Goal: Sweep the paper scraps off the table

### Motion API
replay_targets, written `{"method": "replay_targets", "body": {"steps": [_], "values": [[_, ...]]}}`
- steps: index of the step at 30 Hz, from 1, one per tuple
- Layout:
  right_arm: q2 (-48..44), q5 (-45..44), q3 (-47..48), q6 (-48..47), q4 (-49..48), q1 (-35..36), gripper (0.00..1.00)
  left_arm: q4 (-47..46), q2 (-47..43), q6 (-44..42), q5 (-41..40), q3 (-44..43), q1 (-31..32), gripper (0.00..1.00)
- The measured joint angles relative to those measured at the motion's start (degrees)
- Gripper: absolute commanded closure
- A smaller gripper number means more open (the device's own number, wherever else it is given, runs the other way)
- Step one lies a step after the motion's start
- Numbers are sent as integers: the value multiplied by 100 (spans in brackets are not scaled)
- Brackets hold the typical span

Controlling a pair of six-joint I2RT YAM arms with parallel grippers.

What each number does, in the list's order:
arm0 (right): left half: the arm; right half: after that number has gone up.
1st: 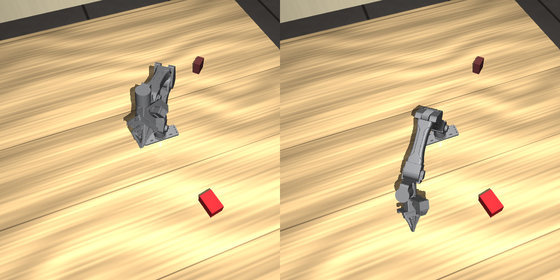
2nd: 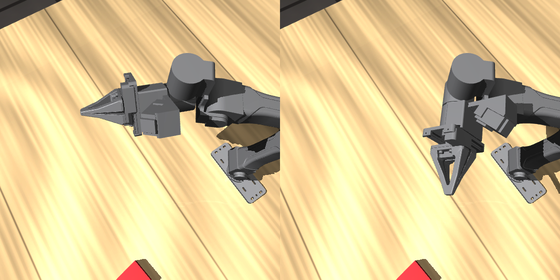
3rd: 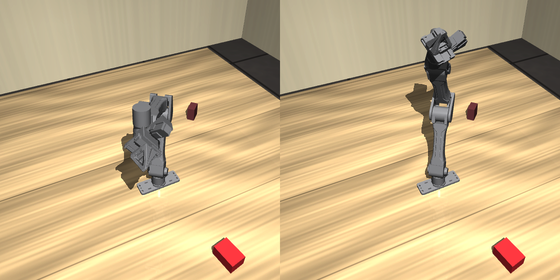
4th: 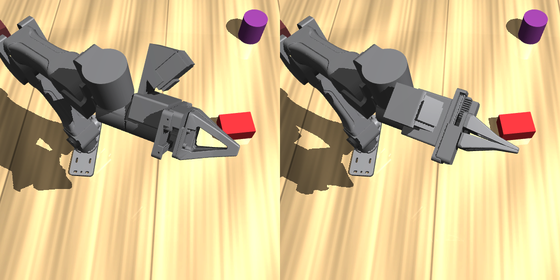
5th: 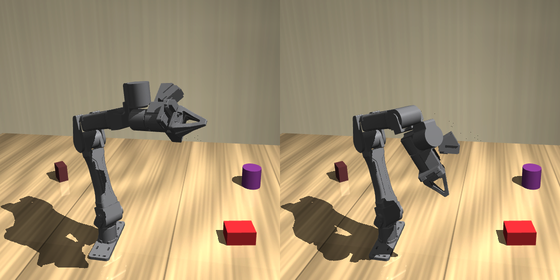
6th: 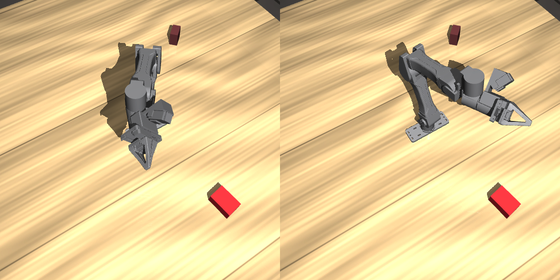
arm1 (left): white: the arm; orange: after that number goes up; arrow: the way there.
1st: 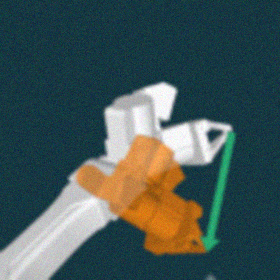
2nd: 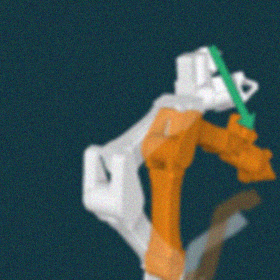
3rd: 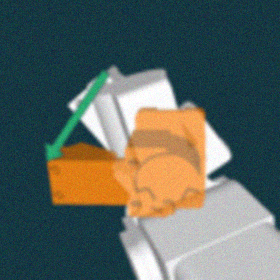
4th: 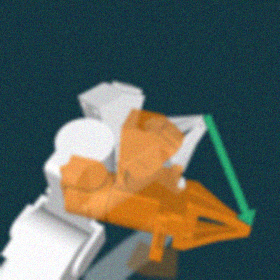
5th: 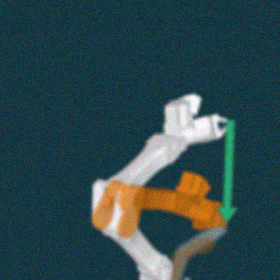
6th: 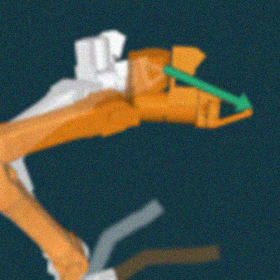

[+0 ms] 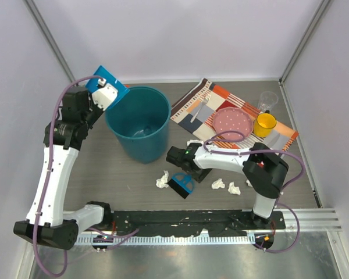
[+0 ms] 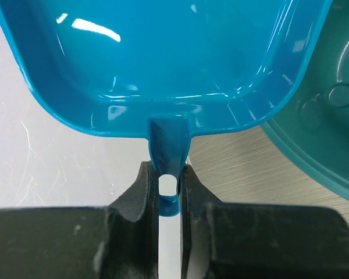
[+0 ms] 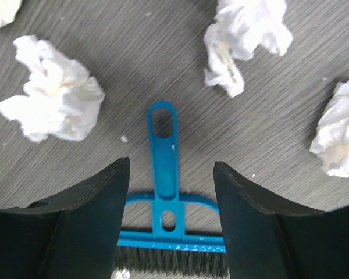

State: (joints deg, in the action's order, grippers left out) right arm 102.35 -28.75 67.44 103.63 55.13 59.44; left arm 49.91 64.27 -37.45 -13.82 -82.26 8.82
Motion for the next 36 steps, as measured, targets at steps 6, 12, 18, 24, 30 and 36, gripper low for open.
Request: {"method": "replay_targets", "body": {"steps": [6, 12, 18, 24, 30, 36], "values": [[-11, 79, -361, -162, -240, -190, 52, 2, 63, 0, 144, 0, -63, 100], [-293, 164, -743, -579, -678, -516, 78, 9, 120, -2, 192, 0, -105, 100], [-374, 173, -844, -931, -955, -551, 85, 83, 271, -28, 195, -4, -310, 100], [-662, 188, -1086, -1340, -1200, -551, 97, 280, 634, -74, 514, -9, -1429, 100], [-1484, -24, -1217, -1878, -1237, -551, 99, 807, 426, -203, 748, -39, -1934, 100], [-2212, -380, -1165, -2669, -1268, -540, 99, 1950, 186, -201, 1904, -1453, -1932, 100]]}}
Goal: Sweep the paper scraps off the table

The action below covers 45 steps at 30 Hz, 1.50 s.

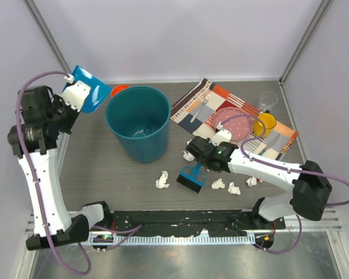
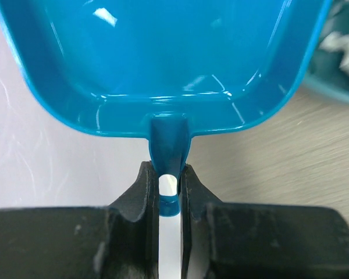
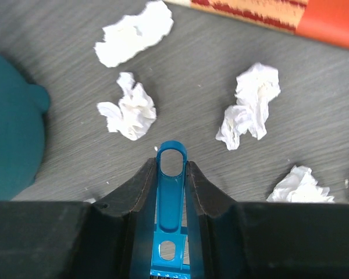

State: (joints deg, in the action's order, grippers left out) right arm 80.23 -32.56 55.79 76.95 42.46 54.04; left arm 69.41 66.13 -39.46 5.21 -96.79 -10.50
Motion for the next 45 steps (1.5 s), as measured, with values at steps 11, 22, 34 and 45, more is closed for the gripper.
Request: {"method": "replay_targets", "body": {"steps": [11, 22, 34, 45], "values": [[-1189, -1287, 960, -2717, -4, 17, 99, 623, -214, 802, 1320, -636, 3008, 100], [-1961, -2476, 2098, -4905, -131, -1209, 99, 713, 627, 1565, 350, 479, 6264, 100], [-2376, -2601, 2470, -5764, -586, -1222, 99, 162, 2334, 1958, 396, 1982, 7713, 100], [-2597, -2253, 2341, -5873, -734, -1222, 99, -737, 3622, 2109, 378, 2358, 7726, 87]]}}
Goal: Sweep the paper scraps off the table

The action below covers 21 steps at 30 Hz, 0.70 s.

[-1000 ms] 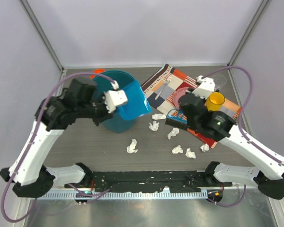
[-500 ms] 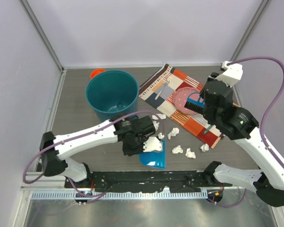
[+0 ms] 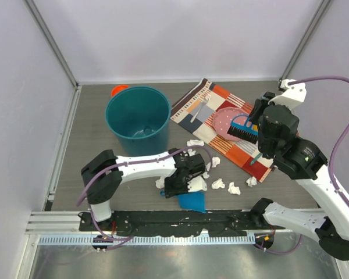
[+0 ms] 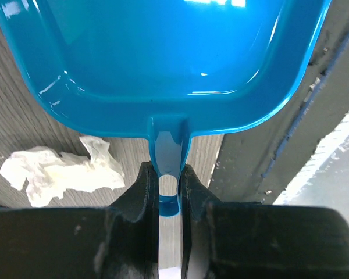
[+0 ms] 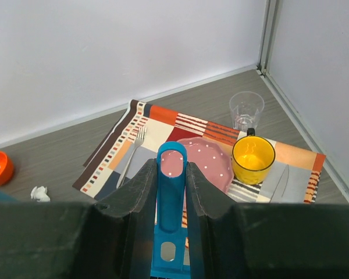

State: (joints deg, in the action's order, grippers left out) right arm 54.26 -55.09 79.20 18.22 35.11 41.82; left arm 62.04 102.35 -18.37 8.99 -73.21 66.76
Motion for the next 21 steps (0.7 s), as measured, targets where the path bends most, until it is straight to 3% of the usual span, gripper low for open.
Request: {"method": "replay_targets", "body": {"steps": [1, 2, 4, 6, 7, 10, 16, 21], "values": [[-46, 28, -37, 0, -13, 0, 99, -90, 39, 0, -44, 39, 0, 82], [-87, 57, -61, 2, -24, 0, 99, -157, 79, 0, -79, 72, 2, 66], [-151, 131, -76, 4, -48, 0, 99, -328, 168, -9, -151, 157, 2, 50], [-186, 212, -76, 7, -90, 0, 99, -474, 219, 9, -214, 267, 4, 43], [-190, 236, -76, 7, -96, 0, 99, -501, 219, -20, -232, 297, 4, 34], [-177, 330, -79, 4, -109, 0, 99, -566, 219, -37, -315, 317, 4, 1], [-166, 686, -103, 7, -181, 0, 99, -413, 138, -28, -407, 66, 2, 0], [-164, 1106, -101, 7, -306, 0, 99, -160, -588, -31, 48, -863, -201, 0]]}}
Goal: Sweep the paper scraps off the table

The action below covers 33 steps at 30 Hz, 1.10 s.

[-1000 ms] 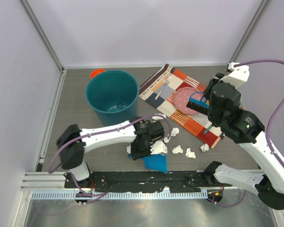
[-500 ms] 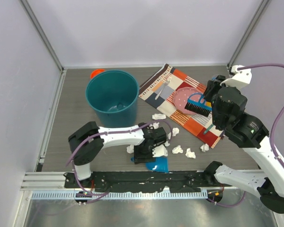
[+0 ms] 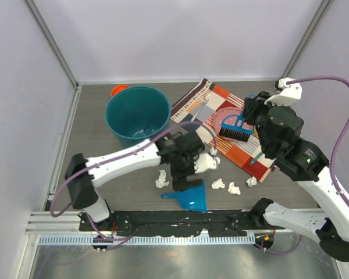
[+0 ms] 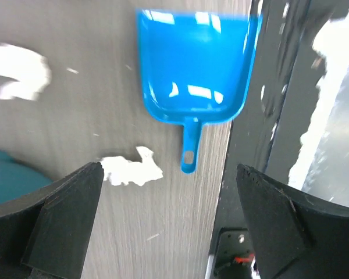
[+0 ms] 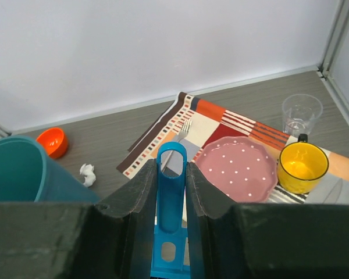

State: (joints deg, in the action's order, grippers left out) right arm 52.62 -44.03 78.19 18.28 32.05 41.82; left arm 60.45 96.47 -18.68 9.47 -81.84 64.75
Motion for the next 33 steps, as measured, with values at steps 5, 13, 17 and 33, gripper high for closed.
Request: {"method": "replay_targets", "body": {"steps": [5, 13, 17, 33], "values": [[15, 249, 2, 173, -90, 0, 99, -160, -815, 402, 835, -1110, -929, 0], [483, 748, 0, 820, -256, 0, 99, -787, -957, 1370, 1261, -2295, -1471, 0], [671, 1123, -37, 1102, -409, 0, 99, -1311, -780, 1867, 1176, -2393, -1469, 0], [662, 2055, -422, 1602, -994, 0, 99, -1858, -181, 2691, 1991, -2396, -1904, 100]]}}
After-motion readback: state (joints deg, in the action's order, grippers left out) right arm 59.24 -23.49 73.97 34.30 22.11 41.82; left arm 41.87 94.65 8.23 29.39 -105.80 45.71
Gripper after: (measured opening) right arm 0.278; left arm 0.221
